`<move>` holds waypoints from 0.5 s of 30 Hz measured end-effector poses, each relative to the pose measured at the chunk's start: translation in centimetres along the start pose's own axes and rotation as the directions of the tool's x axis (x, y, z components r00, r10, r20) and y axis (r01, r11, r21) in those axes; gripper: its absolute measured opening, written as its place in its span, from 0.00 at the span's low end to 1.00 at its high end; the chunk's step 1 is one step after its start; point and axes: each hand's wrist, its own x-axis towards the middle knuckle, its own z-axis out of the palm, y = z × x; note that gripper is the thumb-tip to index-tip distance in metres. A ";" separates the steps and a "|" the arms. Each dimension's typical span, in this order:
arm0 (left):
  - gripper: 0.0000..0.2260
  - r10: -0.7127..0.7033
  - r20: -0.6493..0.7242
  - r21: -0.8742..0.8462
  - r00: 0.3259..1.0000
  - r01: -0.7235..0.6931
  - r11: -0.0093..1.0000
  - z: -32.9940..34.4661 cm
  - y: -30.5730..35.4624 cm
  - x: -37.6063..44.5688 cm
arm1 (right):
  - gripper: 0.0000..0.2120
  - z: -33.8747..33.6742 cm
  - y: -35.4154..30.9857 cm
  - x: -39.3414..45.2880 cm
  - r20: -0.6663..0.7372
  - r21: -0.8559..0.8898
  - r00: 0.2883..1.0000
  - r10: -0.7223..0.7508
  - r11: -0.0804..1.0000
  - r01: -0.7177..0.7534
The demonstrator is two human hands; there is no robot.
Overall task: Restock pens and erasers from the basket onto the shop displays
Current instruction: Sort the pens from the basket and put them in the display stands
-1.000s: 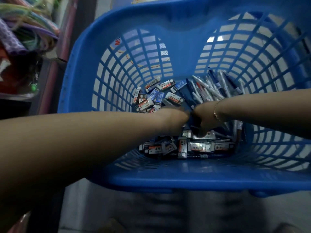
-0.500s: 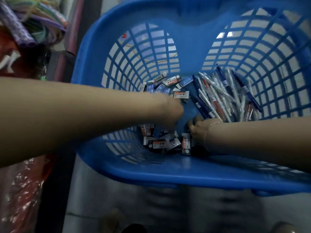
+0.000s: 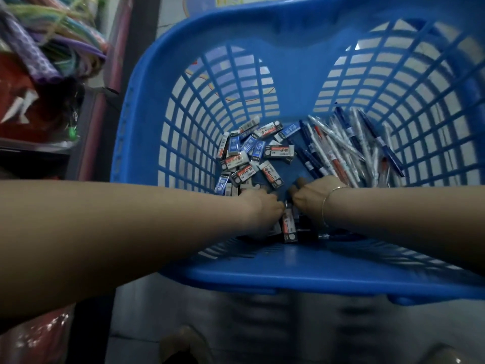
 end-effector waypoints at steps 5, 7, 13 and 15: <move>0.18 -0.015 0.061 -0.127 0.998 0.023 0.992 -0.3 0.2 0.0 | 0.33 -0.8 0.0 0.8 0.020 0.130 0.999 0.027 0.991 -0.030; 0.16 -0.052 0.073 -0.167 0.996 0.064 0.984 -0.3 -0.3 0.0 | 0.35 -0.5 0.3 1.0 0.053 0.238 0.997 0.060 0.969 -0.071; 0.09 -0.066 0.042 -0.247 0.997 0.075 0.966 -1.5 -2.4 -0.8 | 0.19 -2.1 1.9 1.3 0.233 0.656 0.972 0.026 0.734 -0.177; 0.06 -0.126 0.028 -0.218 0.992 0.129 0.967 -2.6 -5.4 -1.6 | 0.12 -3.7 3.6 1.7 0.207 0.792 0.976 0.075 0.572 -0.212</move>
